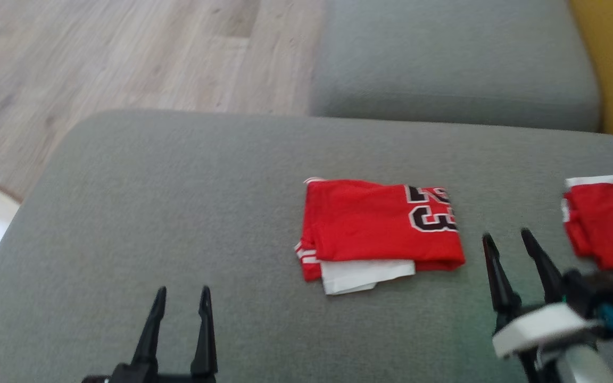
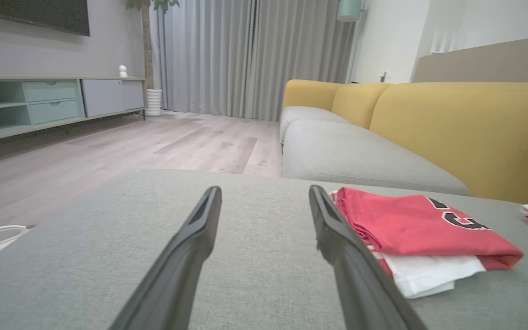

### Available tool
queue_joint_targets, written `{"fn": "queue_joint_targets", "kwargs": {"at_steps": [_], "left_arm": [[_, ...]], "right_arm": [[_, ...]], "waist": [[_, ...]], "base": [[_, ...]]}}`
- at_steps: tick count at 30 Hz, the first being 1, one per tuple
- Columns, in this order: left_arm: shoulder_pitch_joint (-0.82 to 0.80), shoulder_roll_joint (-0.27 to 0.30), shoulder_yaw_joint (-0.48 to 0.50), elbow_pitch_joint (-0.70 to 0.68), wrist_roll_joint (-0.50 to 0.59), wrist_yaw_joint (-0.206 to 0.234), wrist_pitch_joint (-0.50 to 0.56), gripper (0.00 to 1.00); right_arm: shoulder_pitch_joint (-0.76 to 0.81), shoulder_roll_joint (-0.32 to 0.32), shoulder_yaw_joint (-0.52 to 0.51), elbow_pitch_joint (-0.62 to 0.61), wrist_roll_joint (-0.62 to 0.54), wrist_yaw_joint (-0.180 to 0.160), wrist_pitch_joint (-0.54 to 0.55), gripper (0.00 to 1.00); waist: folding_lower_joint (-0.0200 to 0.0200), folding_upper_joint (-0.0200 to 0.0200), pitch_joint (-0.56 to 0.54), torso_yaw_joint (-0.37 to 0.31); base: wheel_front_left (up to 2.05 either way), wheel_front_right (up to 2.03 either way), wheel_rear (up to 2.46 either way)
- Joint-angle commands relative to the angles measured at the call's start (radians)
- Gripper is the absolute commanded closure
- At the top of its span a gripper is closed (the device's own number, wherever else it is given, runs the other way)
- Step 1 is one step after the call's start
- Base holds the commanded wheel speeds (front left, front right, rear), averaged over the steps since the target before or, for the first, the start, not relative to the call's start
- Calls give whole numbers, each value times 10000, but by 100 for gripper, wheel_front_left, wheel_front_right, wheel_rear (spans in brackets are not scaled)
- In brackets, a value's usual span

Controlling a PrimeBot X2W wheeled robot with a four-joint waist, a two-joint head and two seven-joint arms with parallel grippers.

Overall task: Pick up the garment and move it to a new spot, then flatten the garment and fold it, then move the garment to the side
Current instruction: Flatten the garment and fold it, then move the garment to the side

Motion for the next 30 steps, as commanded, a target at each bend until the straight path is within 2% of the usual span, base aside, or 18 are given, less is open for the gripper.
{"fn": "queue_joint_targets", "kwargs": {"at_steps": [1, 6, 11, 22, 30], "left_arm": [[-179, -119, 429, -319, 94, -72, -53, 0], [287, -270, 791, -302, 358, -224, -53, 0], [450, -410, 1023, -346, 625, -394, -53, 0], [496, -618, 1342, -203, 888, -650, -53, 0], [658, -689, 1555, -211, 946, -667, -53, 0]], "right_arm": [[12, 113, 80, -503, -133, -7, -131, 0], [1371, 589, -35, -1101, -537, -7, -133, 0], [2000, 889, -252, -1367, -739, -7, -134, 0], [2101, 1091, -580, -1680, -1029, -7, -135, 0], [1960, 1127, -572, -1666, -1084, -7, -135, 0]], "waist": [[1, 0, -250, -292], [1, 0, -444, -534], [1, 0, -443, -662], [1, 0, -313, -811], [1, 0, -291, -1008]], "base": [[0, 0, 0], [0, 0, 0], [0, 0, 0], [0, 0, 0], [0, 0, 0]]}}
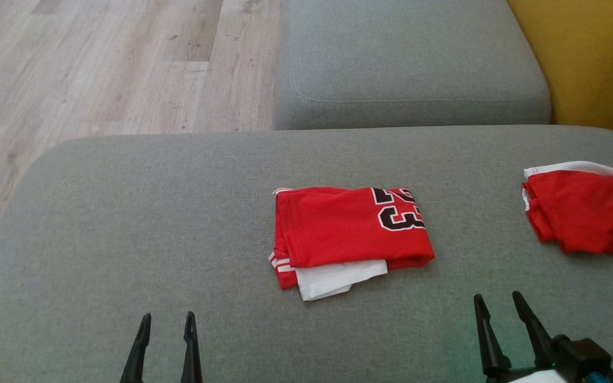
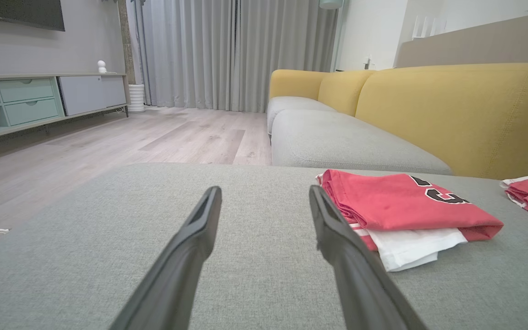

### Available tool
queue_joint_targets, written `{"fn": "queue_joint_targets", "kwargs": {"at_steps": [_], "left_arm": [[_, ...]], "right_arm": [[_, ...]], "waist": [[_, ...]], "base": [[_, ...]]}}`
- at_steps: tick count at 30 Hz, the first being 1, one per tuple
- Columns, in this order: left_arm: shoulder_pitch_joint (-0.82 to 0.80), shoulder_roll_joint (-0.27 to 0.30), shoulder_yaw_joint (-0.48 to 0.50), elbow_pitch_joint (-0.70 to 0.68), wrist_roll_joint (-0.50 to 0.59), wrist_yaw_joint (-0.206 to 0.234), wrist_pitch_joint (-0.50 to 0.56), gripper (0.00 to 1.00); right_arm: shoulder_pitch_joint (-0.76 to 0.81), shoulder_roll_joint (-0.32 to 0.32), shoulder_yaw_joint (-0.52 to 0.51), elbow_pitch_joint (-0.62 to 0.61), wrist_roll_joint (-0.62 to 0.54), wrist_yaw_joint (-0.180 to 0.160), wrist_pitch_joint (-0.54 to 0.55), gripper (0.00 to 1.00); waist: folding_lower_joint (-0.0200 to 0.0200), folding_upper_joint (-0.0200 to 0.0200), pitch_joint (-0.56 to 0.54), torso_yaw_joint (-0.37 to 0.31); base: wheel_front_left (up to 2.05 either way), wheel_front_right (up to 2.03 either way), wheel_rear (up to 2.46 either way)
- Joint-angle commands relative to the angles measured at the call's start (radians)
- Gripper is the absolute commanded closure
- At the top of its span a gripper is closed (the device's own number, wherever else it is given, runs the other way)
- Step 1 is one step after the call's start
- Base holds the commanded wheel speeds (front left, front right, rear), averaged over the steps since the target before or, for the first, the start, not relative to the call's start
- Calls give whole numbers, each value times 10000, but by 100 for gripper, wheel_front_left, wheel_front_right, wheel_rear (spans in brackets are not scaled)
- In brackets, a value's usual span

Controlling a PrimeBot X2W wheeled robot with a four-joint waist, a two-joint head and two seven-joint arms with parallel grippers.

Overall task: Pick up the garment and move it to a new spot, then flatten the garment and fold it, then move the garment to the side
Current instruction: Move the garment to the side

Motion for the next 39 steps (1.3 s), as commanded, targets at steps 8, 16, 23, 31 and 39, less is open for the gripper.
{"fn": "queue_joint_targets", "kwargs": {"at_steps": [8, 16, 23, 31, 39], "left_arm": [[-198, -155, 454, -318, 199, -77, -53, 0], [-327, -168, 420, -265, 235, -190, -53, 0], [-562, -171, 251, -329, 185, -183, -53, 0], [-1088, -172, -120, -376, 83, -109, -53, 0], [-1747, -173, -665, -314, -78, 49, -53, 0]], "right_arm": [[-535, -26, 167, -332, -124, -7, -120, 0], [-581, -16, 91, -401, -145, -7, -120, 0], [-987, -41, 83, -309, -243, -7, -120, 0], [-2103, -165, -149, 493, -84, -7, -120, 0], [-4632, -450, -170, 2414, 211, -7, 591, 0]], "waist": [[-1, 0, -6, -66], [-1, 0, 179, 62], [-1, 0, 685, 247], [-1, 0, 1544, 615], [-1, 0, 2584, 829]], "base": [[0, 0, 0], [0, 0, 0], [0, 0, 0], [0, 0, 0], [0, 0, 0]]}}
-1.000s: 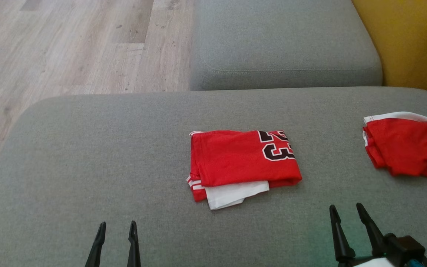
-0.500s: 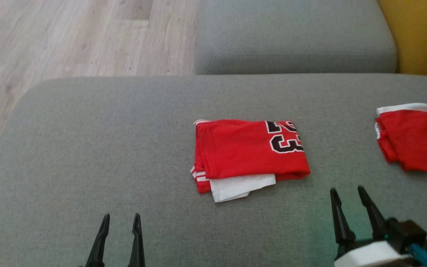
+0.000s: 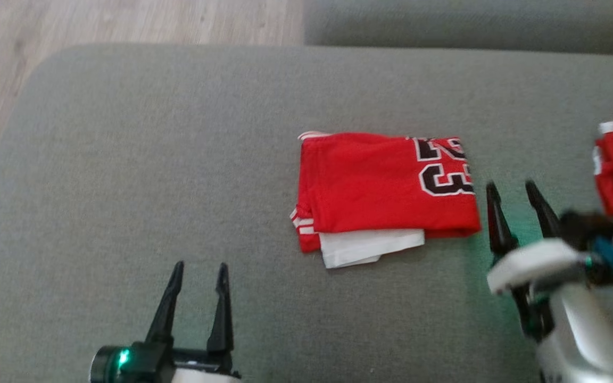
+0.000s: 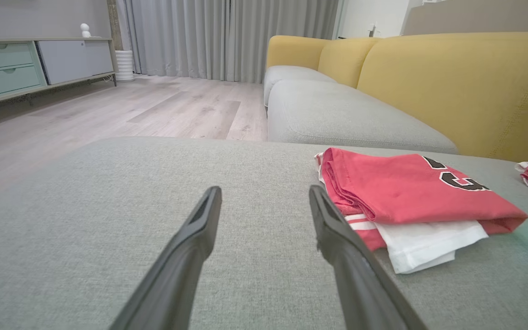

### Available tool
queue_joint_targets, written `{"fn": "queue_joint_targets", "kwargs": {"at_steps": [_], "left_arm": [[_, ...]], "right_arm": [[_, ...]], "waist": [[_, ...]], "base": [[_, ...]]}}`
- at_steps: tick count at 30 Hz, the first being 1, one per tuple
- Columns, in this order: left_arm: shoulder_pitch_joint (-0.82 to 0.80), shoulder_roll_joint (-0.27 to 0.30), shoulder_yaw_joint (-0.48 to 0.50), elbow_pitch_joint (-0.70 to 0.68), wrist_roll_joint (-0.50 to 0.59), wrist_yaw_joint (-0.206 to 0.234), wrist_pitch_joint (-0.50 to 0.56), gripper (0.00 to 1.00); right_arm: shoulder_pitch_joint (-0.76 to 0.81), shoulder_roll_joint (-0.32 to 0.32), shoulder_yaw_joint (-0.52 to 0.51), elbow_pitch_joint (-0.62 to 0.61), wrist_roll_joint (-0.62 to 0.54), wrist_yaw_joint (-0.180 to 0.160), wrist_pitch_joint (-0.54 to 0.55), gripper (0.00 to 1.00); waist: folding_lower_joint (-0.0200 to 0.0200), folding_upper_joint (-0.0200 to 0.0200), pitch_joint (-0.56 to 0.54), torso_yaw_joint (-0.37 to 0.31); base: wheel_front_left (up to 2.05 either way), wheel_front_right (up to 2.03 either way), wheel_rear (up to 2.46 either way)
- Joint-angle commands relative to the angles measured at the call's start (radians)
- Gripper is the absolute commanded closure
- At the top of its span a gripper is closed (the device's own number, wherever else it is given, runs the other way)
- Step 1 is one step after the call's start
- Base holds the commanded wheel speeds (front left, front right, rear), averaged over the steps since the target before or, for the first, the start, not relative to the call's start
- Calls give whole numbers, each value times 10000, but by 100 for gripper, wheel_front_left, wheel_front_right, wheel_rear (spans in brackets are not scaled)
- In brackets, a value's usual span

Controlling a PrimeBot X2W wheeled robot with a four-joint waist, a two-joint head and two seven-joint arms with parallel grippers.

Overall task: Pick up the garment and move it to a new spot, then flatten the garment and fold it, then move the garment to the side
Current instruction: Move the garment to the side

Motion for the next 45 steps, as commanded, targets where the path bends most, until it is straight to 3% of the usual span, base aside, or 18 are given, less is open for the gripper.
{"fn": "queue_joint_targets", "kwargs": {"at_steps": [1, 8, 9, 10, 12, 15, 20, 30, 39, 40, 41, 45], "left_arm": [[-364, -88, 226, -267, -48, 51, -53, 0], [-834, -89, 26, -214, -848, 224, -53, 0], [-874, -89, 17, -202, -881, 243, -53, 0], [-903, -89, 17, -189, -860, 260, -53, 0], [-930, -89, 52, -177, -789, 290, -53, 0], [-904, -89, 225, -278, -784, 415, -53, 0], [-875, -89, 411, -468, -1206, 328, -53, 0], [-1270, -89, 856, -1063, -939, 48, -53, 0], [-1780, -89, 952, -1252, -831, -12, -53, 0], [-1824, -89, 928, -1273, -780, -4, -53, 0], [-1867, -89, 883, -1271, -745, -11, -53, 0], [-1986, -89, 766, -1227, -718, 16, -53, 0]], "right_arm": [[-391, -99, 323, -178, 91, -7, 120, 0], [-2111, -520, 983, 1716, 894, -7, 2251, 0], [-2228, -546, 1027, 2025, 882, -7, 2485, 5], [-2305, -531, 1096, 2279, 897, -7, 2675, 33], [-2395, -422, 1253, 2572, 1072, -7, 2842, 100], [-2397, -316, 1534, 2555, 1605, -7, 2640, 100], [-2487, -995, 1806, 2205, 1666, -7, 1960, 100], [-3372, -3776, 1395, 1013, 1003, -7, 2351, 100], [-3663, -5900, 36, -121, 661, -7, 3248, 100], [-3657, -6022, -99, -204, 659, -7, 3325, 71], [-3645, -6090, -215, -272, 632, -7, 3394, 2], [-3465, -5938, -476, -434, 432, -7, 3480, 0]], "waist": [[-3, 0, 251, 87], [-3, 0, 623, 274], [-3, 0, 630, 291], [-3, 0, 630, 302], [-3, 0, 628, 290], [-3, 0, 619, 129], [-3, 0, 761, -407], [-3, 0, 1570, -1560], [-3, 0, 2156, -1860], [-3, 0, 2180, -1860], [-3, 0, 2187, -1857], [-3, 0, 2012, -1790]], "base": [[0, 0, 0], [0, 0, 0], [0, 0, 0], [0, 0, 0], [0, 0, 0], [0, 0, 0], [0, 0, 0], [0, 0, 0], [0, 0, 0], [0, 0, 0], [0, 0, 0], [0, 0, 0]]}}
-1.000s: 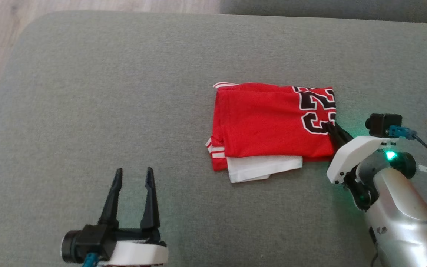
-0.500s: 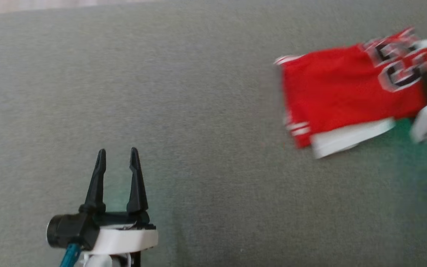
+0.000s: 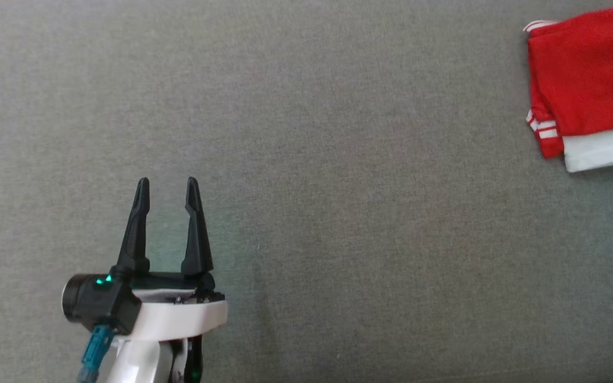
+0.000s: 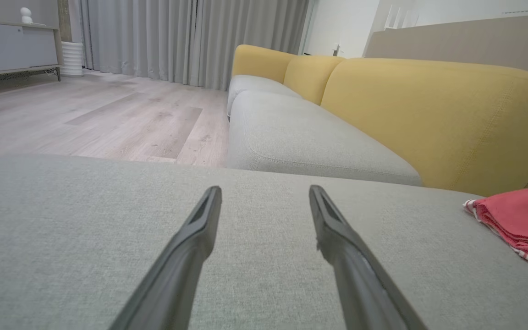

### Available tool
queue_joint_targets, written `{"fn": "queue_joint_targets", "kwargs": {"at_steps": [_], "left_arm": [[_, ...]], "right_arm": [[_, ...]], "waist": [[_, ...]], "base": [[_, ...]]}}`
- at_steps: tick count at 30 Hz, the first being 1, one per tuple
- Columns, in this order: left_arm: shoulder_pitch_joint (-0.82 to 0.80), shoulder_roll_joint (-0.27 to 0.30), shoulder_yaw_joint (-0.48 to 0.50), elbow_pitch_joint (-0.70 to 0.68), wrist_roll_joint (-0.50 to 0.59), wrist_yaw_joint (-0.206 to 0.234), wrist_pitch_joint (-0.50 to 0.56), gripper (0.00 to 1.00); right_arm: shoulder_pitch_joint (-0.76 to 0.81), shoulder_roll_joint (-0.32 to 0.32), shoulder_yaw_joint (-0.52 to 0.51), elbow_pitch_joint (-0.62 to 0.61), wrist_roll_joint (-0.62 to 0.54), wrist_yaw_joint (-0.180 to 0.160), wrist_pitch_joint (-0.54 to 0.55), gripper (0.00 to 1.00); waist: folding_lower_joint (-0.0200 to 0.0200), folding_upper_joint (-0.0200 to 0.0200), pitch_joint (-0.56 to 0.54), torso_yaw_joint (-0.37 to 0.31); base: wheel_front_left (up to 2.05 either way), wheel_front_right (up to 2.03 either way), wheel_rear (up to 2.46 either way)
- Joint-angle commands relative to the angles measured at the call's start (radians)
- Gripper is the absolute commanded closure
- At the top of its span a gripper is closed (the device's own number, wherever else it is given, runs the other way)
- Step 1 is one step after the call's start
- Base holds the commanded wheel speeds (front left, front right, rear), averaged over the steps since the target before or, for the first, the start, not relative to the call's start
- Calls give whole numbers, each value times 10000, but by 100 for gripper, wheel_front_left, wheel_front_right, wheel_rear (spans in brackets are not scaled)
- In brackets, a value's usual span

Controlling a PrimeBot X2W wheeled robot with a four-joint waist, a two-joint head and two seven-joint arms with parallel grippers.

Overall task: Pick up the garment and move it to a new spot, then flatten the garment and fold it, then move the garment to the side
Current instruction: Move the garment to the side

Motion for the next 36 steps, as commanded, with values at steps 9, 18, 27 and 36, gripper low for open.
{"fn": "queue_joint_targets", "kwargs": {"at_steps": [9, 18, 27, 36], "left_arm": [[350, -20, 121, 61, 150, -49, -51, 0], [1613, -20, 334, 101, 319, 10, -51, 0], [2531, -20, 567, 120, 470, -218, -51, 0], [2787, -20, 826, 353, 600, -354, -51, 0]], "right_arm": [[2444, 2402, 231, -1181, 50, -7, -1140, 0], [5243, 4687, 1452, -1509, 286, -7, -3954, 0], [7427, 6046, 321, -3674, -1782, -7, -4390, 0], [8322, 6181, 397, -4446, -2146, -7, -4393, 0]], "waist": [[-2, 0, -1811, 633], [-2, 0, -3538, 1262], [-2, 0, -4006, 1468], [-2, 0, -4158, 1379]], "base": [[0, 0, 0], [0, 0, 0], [0, 0, 0], [0, 0, 0]]}}
